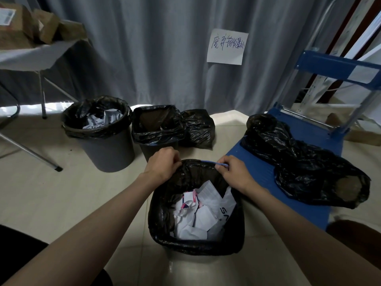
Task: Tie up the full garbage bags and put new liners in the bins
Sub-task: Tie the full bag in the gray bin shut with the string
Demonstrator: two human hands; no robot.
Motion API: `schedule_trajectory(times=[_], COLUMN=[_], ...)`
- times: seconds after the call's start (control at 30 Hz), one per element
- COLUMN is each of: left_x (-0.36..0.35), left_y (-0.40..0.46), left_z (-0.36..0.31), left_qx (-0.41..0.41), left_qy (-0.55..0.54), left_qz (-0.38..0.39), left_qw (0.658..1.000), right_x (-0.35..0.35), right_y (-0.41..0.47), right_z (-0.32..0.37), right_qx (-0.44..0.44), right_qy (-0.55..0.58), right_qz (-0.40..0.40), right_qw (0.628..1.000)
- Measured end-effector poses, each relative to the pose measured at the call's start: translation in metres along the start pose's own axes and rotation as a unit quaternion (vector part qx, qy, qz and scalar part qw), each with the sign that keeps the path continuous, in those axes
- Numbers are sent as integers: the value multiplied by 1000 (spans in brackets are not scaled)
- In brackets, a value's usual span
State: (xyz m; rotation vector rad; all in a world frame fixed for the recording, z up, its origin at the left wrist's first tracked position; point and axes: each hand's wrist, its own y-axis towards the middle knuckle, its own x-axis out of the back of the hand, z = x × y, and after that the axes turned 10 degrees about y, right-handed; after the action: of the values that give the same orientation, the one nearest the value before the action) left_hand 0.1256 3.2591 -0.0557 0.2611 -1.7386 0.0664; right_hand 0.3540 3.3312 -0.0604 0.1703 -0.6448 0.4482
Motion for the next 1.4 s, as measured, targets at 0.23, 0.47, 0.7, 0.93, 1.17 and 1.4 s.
schedule_trajectory(times=[0.23,0.47,0.7,0.93,1.17,1.4], left_x=[10,8,8,3,6,9], left_y=[-5,-12,-10,-5,-7,-12], left_z=[-4,11,2,-5,-8,6], left_qx=[-68,-146,-182,-226,-216,-200], left_qy=[-29,-2,-3,129,98,116], left_qz=[-31,52,0,-9,-34,-17], left_qw=[997,988,983,966,971,973], right_x=[4,1,0,-6,-23,-20], right_y=[-1,-1,-3,-5,-4,-3], right_z=[-8,-7,-6,1,18,24], right_qx=[3,3,36,93,131,113], right_qy=[-31,-50,-80,-111,-172,-216], right_qz=[-21,-61,-18,28,63,7], right_qw=[999,997,996,989,974,970])
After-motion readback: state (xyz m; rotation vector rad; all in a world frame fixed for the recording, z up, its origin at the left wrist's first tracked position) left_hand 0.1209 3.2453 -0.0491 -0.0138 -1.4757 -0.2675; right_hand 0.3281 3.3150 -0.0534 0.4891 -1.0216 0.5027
